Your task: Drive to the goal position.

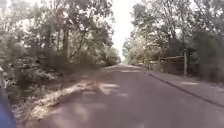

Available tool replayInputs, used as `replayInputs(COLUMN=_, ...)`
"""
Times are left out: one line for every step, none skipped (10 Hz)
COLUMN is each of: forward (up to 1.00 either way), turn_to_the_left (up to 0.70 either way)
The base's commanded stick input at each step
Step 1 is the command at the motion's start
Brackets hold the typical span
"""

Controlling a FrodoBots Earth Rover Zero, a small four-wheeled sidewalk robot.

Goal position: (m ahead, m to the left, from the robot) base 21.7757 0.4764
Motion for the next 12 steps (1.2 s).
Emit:
replayInputs(forward=0.70, turn_to_the_left=0.00)
replayInputs(forward=0.70, turn_to_the_left=0.00)
replayInputs(forward=0.70, turn_to_the_left=-0.02)
replayInputs(forward=0.70, turn_to_the_left=-0.34)
replayInputs(forward=0.70, turn_to_the_left=-0.34)
replayInputs(forward=0.70, turn_to_the_left=-0.20)
replayInputs(forward=0.70, turn_to_the_left=0.00)
replayInputs(forward=0.70, turn_to_the_left=0.00)
replayInputs(forward=0.70, turn_to_the_left=0.00)
replayInputs(forward=0.70, turn_to_the_left=0.00)
replayInputs(forward=0.70, turn_to_the_left=0.00)
replayInputs(forward=0.70, turn_to_the_left=0.00)
